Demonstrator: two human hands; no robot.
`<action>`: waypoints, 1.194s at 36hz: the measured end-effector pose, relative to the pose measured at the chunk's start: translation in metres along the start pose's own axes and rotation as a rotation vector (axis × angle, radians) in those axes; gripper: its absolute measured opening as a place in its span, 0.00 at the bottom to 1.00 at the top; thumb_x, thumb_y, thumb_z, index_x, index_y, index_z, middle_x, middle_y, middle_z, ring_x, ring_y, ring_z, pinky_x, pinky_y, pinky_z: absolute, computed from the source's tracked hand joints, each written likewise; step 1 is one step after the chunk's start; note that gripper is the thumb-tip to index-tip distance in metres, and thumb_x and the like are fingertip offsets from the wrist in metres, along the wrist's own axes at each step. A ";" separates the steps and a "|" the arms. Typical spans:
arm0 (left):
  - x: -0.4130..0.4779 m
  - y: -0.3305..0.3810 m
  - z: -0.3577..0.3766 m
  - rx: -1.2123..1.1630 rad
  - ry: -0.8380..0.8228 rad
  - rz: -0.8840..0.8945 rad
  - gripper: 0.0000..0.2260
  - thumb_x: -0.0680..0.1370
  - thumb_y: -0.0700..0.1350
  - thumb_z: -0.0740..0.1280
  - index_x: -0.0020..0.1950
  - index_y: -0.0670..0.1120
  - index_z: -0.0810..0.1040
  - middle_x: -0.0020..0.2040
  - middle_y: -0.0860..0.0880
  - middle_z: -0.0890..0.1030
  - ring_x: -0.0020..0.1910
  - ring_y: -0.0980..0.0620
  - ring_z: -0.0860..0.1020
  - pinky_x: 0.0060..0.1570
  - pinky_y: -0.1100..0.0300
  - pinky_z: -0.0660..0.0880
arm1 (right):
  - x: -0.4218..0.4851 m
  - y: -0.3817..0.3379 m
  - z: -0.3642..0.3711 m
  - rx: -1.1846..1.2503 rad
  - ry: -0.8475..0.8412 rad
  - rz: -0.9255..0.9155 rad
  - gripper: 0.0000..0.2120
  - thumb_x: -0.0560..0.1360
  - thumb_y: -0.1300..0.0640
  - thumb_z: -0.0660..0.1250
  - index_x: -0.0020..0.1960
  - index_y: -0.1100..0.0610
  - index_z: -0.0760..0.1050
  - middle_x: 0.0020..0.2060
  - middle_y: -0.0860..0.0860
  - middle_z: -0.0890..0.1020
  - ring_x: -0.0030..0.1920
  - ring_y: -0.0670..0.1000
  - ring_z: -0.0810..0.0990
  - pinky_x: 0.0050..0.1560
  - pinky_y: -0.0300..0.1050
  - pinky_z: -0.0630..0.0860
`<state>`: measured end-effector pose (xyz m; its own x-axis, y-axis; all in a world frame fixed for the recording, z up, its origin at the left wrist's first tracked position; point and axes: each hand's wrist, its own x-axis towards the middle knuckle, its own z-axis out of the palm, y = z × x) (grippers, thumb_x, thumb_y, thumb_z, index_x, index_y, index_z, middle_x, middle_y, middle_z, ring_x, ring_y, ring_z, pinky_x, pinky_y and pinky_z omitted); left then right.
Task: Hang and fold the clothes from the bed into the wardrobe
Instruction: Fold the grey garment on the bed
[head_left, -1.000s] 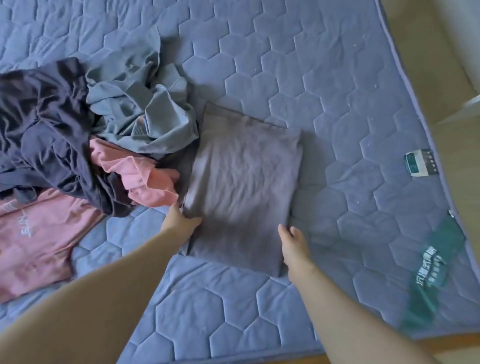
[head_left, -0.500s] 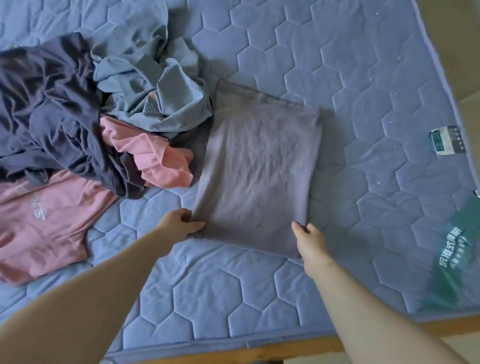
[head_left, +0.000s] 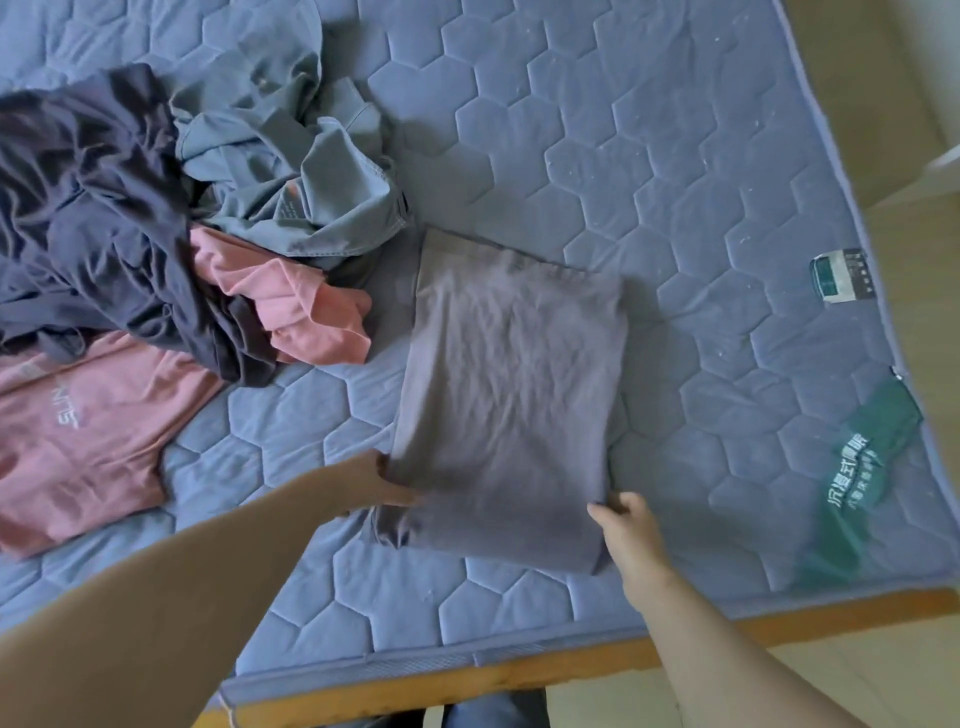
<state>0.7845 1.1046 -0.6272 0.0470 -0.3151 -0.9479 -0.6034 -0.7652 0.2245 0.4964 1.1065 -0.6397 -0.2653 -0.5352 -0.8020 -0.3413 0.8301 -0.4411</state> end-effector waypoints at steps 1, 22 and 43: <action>0.005 0.006 0.000 -0.105 0.040 0.011 0.19 0.70 0.52 0.74 0.55 0.46 0.72 0.42 0.52 0.74 0.36 0.55 0.73 0.29 0.63 0.70 | 0.006 -0.008 0.000 0.061 0.026 -0.022 0.05 0.75 0.65 0.66 0.43 0.61 0.69 0.37 0.55 0.74 0.40 0.52 0.72 0.32 0.38 0.67; 0.008 0.128 -0.057 -0.812 0.064 0.216 0.14 0.66 0.42 0.77 0.49 0.43 0.79 0.37 0.48 0.85 0.35 0.50 0.84 0.31 0.57 0.79 | 0.056 -0.154 -0.017 0.393 0.071 -0.138 0.08 0.74 0.53 0.69 0.50 0.57 0.76 0.50 0.57 0.82 0.48 0.56 0.79 0.54 0.53 0.76; -0.011 0.068 0.006 -0.620 0.189 -0.030 0.23 0.68 0.58 0.73 0.55 0.47 0.73 0.43 0.53 0.76 0.42 0.56 0.74 0.45 0.60 0.70 | 0.026 -0.061 -0.024 0.205 -0.057 -0.078 0.12 0.76 0.56 0.66 0.57 0.60 0.77 0.48 0.52 0.80 0.44 0.50 0.77 0.46 0.43 0.71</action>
<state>0.7386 1.0596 -0.6025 0.2298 -0.3390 -0.9123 -0.0306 -0.9394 0.3414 0.4892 1.0384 -0.6238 -0.1919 -0.5939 -0.7813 -0.1663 0.8043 -0.5705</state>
